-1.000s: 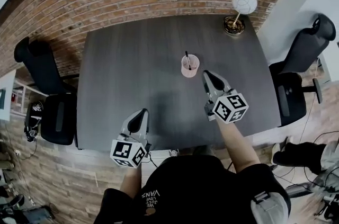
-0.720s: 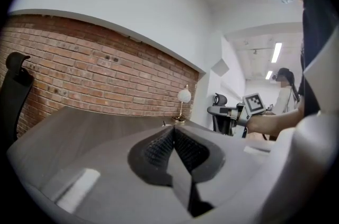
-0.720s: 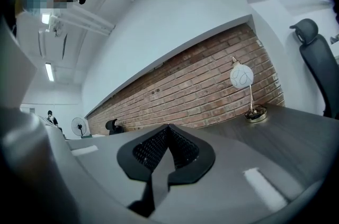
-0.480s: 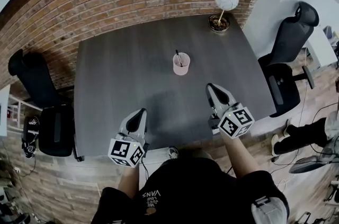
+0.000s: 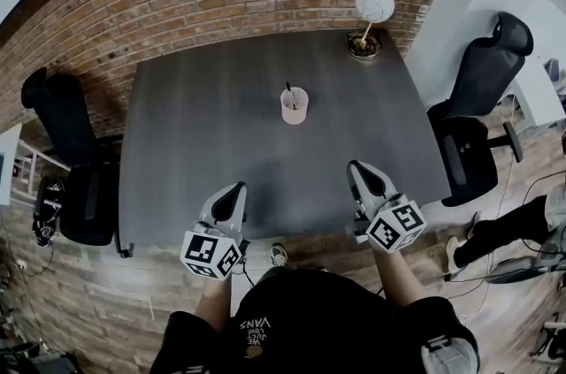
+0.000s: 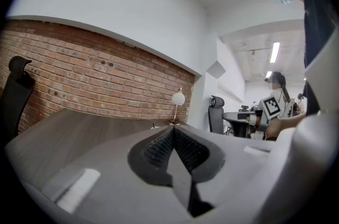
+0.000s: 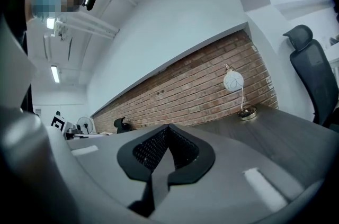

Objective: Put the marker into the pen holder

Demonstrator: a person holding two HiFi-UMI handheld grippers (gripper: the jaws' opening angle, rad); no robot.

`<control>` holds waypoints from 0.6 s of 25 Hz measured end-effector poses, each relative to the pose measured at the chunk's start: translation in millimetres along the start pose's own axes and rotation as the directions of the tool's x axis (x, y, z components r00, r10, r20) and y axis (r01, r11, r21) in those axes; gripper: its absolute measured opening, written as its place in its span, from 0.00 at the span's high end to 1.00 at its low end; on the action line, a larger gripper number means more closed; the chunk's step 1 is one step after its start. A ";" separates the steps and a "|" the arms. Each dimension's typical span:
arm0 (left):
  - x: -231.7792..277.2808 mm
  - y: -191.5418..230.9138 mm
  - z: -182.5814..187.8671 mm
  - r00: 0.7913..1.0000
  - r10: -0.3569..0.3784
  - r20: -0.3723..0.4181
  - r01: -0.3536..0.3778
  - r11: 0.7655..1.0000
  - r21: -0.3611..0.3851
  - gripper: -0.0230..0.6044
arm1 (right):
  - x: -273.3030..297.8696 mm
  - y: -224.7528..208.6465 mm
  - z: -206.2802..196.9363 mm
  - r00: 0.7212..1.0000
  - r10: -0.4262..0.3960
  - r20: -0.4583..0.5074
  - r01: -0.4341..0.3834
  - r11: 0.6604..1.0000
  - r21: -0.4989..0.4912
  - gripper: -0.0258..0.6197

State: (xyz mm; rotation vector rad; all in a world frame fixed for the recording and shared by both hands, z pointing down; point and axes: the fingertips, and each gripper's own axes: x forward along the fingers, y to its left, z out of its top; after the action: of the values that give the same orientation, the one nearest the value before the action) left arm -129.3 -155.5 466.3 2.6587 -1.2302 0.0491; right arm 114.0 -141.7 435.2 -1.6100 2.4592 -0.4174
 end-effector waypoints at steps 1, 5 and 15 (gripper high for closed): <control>-2.2 -5.7 -1.8 1.000 0.008 0.001 -0.008 1.000 -0.003 0.88 | -5.1 0.4 0.3 1.000 0.010 -0.002 -0.010 1.000 -0.001 0.96; -14.9 -31.0 -11.6 0.999 0.039 -0.001 -0.039 0.999 -0.011 0.88 | -26.7 1.0 0.3 0.999 0.050 -0.005 -0.050 0.999 -0.001 0.96; -45.7 -87.5 -31.2 0.995 0.101 0.001 -0.101 0.995 -0.022 0.88 | -80.2 4.9 -4.9 0.993 0.111 -0.029 -0.110 0.994 0.014 0.96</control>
State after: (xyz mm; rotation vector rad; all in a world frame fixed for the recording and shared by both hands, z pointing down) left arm -91.0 -59.8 475.9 2.5770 -1.3575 0.0493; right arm 140.5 -65.8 437.4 -1.4646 2.5477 -0.4420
